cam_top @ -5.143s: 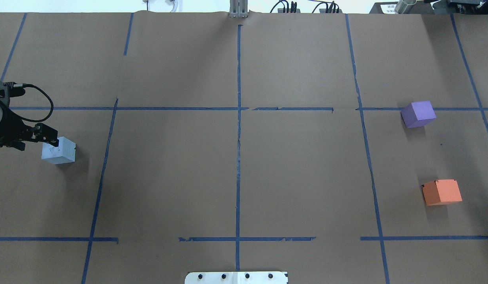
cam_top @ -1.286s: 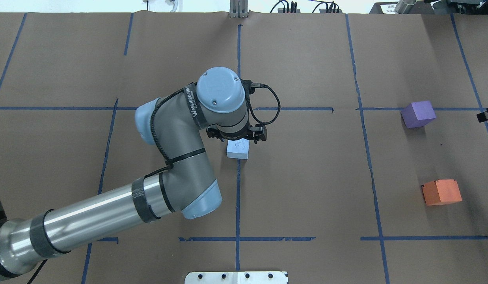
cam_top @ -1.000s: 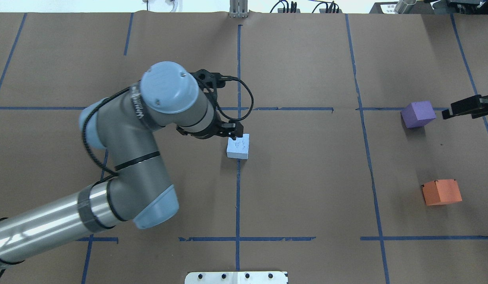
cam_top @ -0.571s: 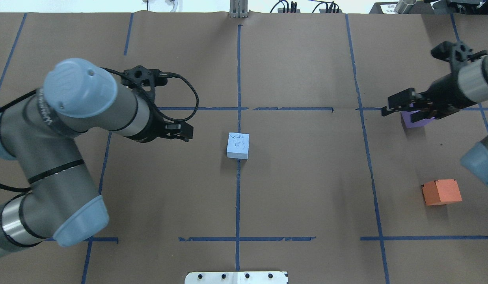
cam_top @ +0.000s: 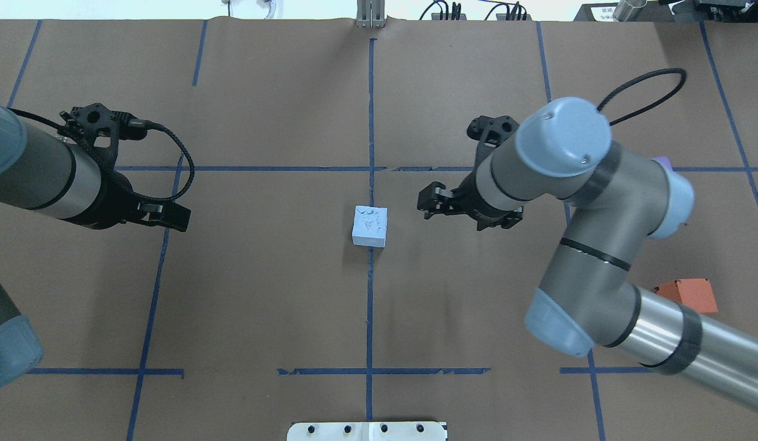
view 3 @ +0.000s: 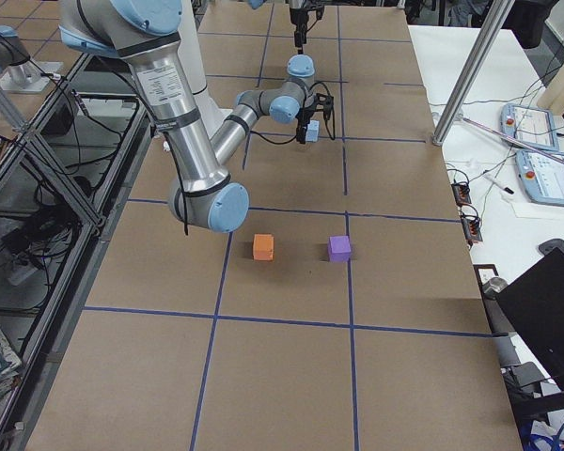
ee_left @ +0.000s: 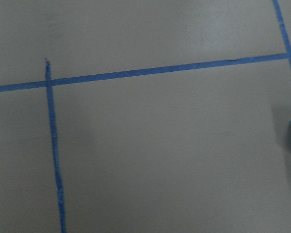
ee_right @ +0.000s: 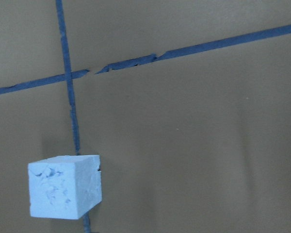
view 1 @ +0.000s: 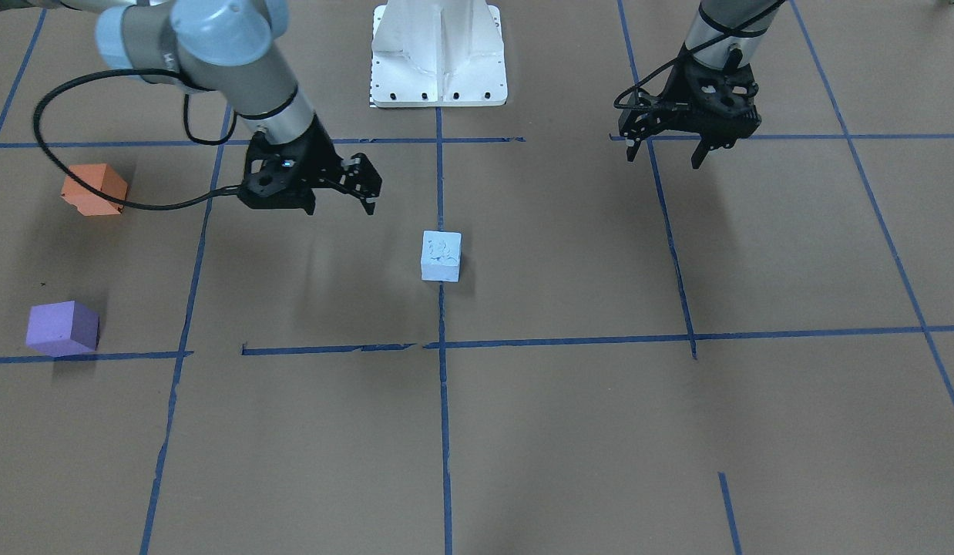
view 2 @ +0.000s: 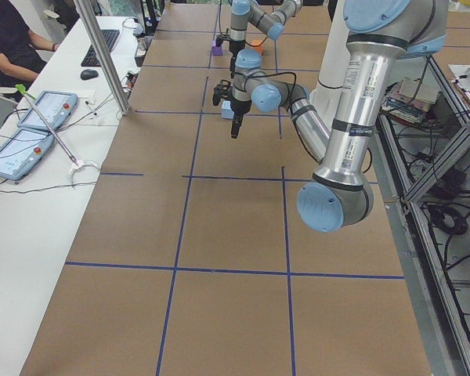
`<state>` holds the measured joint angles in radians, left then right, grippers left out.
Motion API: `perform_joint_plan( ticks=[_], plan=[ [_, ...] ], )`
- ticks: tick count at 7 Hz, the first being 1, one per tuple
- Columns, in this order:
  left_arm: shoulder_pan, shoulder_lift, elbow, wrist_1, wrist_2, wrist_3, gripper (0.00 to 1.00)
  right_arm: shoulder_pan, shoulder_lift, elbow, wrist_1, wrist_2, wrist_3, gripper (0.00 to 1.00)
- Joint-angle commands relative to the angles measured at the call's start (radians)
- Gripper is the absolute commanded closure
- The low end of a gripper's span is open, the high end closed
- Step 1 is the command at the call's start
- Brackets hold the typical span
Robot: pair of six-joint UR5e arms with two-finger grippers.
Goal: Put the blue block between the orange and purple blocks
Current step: 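Release the light blue cube and withdraw the left gripper while the right gripper approaches, then lower the right gripper onto the light blue cube and grasp it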
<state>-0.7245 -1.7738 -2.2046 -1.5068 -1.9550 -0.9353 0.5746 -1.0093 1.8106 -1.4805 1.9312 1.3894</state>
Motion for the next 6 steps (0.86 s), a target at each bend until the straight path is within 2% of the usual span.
perform_joint_plan(
  ticks=[1, 5, 6],
  plan=[
    [-0.003, 0.014, -0.007, 0.0, -0.005, 0.001, 0.0, -0.059, 0.221, -0.237, -0.037, -0.072, 0.046, 0.01],
    [0.0, 0.007, -0.009, 0.0, -0.002, -0.01, 0.0, -0.078, 0.294, -0.35, -0.023, -0.083, 0.017, 0.01],
    [0.0, 0.007, -0.014, 0.0, -0.002, -0.01, 0.0, -0.082, 0.31, -0.375, -0.023, -0.099, -0.048, 0.01]
  ],
)
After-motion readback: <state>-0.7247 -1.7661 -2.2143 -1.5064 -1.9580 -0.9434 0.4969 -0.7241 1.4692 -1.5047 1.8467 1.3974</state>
